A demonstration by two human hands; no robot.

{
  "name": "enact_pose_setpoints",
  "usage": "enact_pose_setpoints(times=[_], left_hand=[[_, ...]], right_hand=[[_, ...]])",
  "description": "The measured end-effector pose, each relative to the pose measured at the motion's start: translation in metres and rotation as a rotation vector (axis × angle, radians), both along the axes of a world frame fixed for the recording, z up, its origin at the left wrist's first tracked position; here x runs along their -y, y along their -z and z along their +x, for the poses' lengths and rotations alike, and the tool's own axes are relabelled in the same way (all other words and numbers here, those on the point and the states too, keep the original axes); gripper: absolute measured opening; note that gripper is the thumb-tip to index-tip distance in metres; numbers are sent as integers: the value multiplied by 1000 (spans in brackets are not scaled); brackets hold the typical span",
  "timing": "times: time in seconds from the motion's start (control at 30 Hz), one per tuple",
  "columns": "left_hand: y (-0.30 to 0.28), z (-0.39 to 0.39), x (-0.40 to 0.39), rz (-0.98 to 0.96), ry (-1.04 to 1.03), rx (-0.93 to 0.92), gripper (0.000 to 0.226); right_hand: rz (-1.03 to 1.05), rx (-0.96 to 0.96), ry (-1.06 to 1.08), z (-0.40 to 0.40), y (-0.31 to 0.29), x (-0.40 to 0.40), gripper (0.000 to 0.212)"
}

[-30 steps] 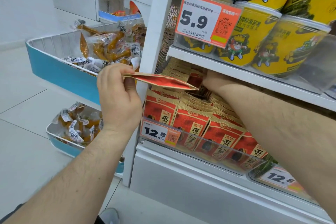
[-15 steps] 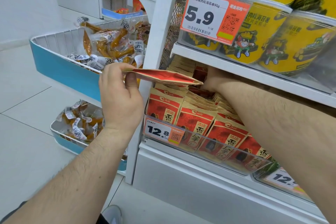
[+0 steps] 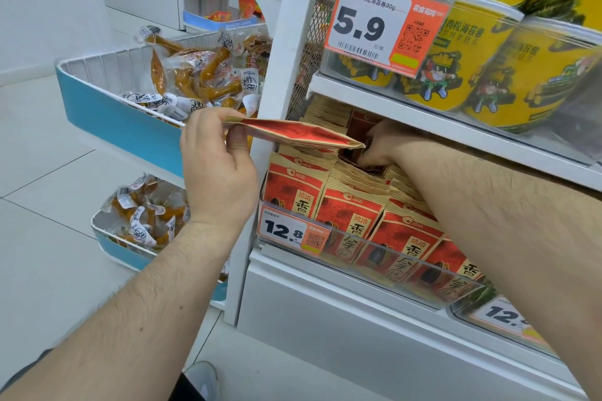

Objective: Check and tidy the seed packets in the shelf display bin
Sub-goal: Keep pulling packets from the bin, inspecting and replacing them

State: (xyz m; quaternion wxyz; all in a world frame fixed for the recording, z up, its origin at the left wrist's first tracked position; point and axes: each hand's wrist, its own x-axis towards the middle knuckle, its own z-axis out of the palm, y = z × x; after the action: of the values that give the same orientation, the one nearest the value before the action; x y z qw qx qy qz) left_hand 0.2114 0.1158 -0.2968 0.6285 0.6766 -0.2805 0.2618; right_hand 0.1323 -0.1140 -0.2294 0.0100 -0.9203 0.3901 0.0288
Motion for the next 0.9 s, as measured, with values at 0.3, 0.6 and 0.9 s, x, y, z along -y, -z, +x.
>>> enact_pose_setpoints(times=[0.3,0.6,0.9], left_hand=[[-4,-5,-3,-40,35,52,13],[-12,-18,-4,-168,101,104,16],[-31,-36,-3,-400,478,-133,25]], right_hand=[[22,-26,-25,-11,-7,-11,48],[-27,330,-398,-77,-24,-83,67],[-20,828,-465,-112,-24,-128,19]])
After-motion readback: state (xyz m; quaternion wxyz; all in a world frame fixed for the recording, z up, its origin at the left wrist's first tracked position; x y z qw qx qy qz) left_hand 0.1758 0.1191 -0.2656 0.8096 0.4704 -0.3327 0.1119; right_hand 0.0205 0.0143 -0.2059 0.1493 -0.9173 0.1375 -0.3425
